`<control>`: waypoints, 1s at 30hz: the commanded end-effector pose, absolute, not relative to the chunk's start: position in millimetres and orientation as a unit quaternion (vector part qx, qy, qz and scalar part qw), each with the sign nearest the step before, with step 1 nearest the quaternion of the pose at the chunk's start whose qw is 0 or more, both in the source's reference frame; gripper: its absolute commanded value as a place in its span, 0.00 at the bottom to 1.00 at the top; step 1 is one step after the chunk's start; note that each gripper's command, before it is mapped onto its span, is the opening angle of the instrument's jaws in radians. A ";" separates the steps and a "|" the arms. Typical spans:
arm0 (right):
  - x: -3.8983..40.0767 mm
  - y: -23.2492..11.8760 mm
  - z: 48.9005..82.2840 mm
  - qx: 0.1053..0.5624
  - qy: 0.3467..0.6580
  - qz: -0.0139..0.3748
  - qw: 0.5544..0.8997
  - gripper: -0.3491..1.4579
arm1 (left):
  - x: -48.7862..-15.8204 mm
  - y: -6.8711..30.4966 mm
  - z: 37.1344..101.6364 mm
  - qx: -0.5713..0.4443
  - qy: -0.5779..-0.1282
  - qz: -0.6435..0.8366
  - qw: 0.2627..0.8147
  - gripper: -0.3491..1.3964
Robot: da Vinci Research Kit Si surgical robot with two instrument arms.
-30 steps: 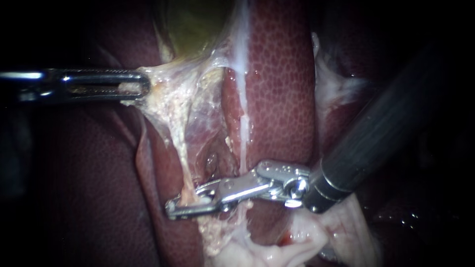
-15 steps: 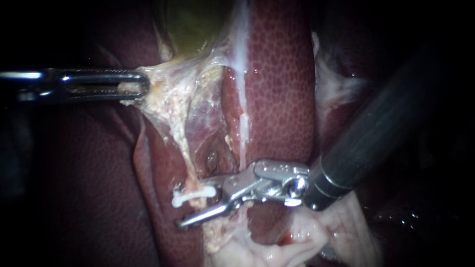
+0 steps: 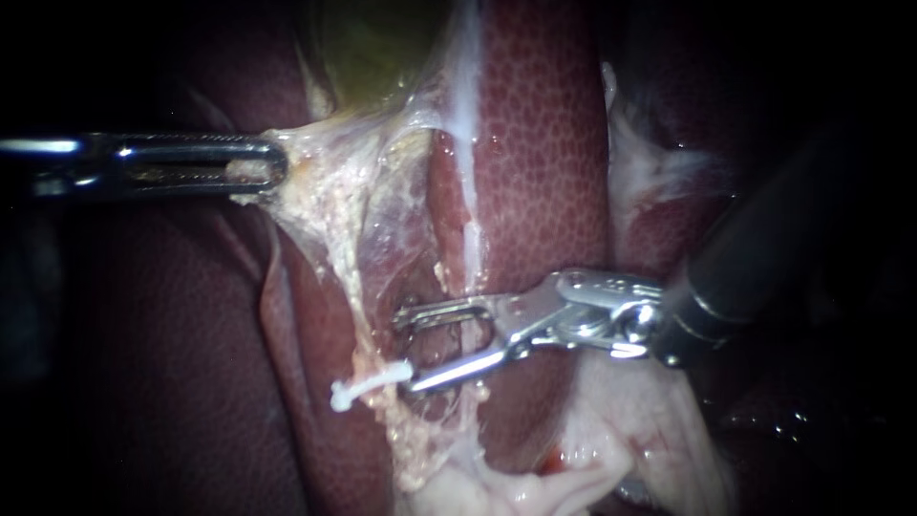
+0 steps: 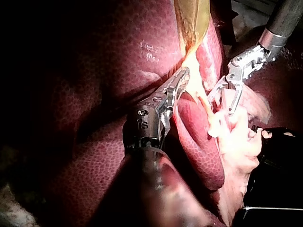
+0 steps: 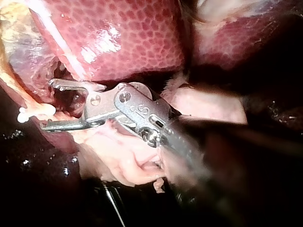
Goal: Going back first clip left tube
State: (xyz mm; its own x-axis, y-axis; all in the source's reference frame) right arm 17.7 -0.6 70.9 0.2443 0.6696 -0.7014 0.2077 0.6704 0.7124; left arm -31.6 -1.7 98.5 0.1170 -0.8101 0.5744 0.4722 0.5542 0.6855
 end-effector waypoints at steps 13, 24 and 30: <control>7.4 3.5 62.0 0.299 0.606 0.144 0.723 0.52 | -32.6 -2.0 99.0 0.166 -0.497 -0.442 0.728 0.00; 7.3 3.8 61.1 0.294 0.612 0.141 0.721 0.52 | -37.3 -3.8 102.0 0.174 -0.498 -0.433 0.731 0.00; 7.5 3.8 61.1 0.294 0.612 0.142 0.720 0.52 | -40.3 -4.3 104.7 0.180 -0.492 -0.423 0.739 0.00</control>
